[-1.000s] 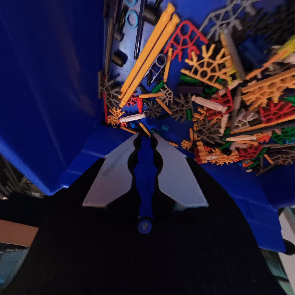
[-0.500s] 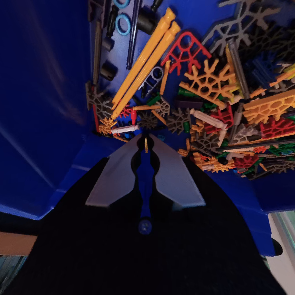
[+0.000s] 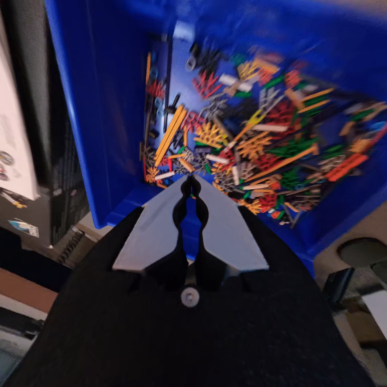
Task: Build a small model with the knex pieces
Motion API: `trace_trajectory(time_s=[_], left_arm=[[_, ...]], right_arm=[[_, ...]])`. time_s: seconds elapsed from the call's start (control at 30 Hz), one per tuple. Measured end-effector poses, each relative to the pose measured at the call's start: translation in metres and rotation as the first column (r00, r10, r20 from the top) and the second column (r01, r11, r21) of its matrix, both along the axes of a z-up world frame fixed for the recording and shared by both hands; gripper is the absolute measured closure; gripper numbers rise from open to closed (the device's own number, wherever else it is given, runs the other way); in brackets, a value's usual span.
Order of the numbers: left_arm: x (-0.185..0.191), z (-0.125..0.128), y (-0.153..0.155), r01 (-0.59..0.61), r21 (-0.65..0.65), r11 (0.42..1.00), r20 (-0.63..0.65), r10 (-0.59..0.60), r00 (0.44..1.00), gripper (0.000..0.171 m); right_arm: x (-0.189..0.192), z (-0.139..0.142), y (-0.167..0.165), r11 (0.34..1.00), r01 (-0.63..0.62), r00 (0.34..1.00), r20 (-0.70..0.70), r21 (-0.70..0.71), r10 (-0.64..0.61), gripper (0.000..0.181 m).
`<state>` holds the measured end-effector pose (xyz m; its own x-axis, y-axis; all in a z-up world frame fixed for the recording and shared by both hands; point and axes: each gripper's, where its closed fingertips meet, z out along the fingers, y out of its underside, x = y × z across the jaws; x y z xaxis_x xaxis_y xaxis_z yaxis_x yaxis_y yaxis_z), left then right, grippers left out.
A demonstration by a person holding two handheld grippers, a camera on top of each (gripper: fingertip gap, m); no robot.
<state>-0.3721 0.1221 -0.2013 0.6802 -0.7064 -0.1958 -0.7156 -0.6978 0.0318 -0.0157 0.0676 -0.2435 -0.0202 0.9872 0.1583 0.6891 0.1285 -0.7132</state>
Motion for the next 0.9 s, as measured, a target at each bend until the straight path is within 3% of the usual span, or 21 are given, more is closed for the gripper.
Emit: trace_trajectory(time_s=[0.17,0.33,0.43,0.6,0.73,0.9], left_arm=[[0.091,0.054,-0.012,0.182,0.129,0.975,0.115,-0.197,0.974,0.171],[0.179,0.076,-0.045,0.372,0.178,0.911,0.164,-0.4,0.902,0.171],[0.231,0.062,-0.073,0.473,0.141,0.87,0.233,-0.493,0.838,0.171],[0.284,0.008,-0.107,0.574,0.031,0.819,0.311,-0.553,0.773,0.171],[0.299,-0.031,-0.118,0.579,-0.049,0.814,0.358,-0.527,0.771,0.171],[0.302,-0.048,-0.111,0.54,-0.071,0.839,0.378,-0.478,0.793,0.169]], right_arm=[[0.004,0.003,0.007,1.0,0.031,0.999,-0.009,0.005,-0.031,0.164],[0.011,0.01,0.017,0.997,0.076,0.997,-0.03,0.007,-0.075,0.164],[0.012,0.012,0.019,0.996,0.084,0.996,-0.038,0.005,-0.084,0.164],[0.013,0.011,0.021,0.996,0.09,0.995,-0.035,0.002,-0.09,0.164],[0.013,0.012,0.02,0.996,0.088,0.995,-0.039,0.002,-0.088,0.164],[0.013,0.012,0.019,0.997,0.082,0.996,-0.038,0.001,-0.082,0.164]])
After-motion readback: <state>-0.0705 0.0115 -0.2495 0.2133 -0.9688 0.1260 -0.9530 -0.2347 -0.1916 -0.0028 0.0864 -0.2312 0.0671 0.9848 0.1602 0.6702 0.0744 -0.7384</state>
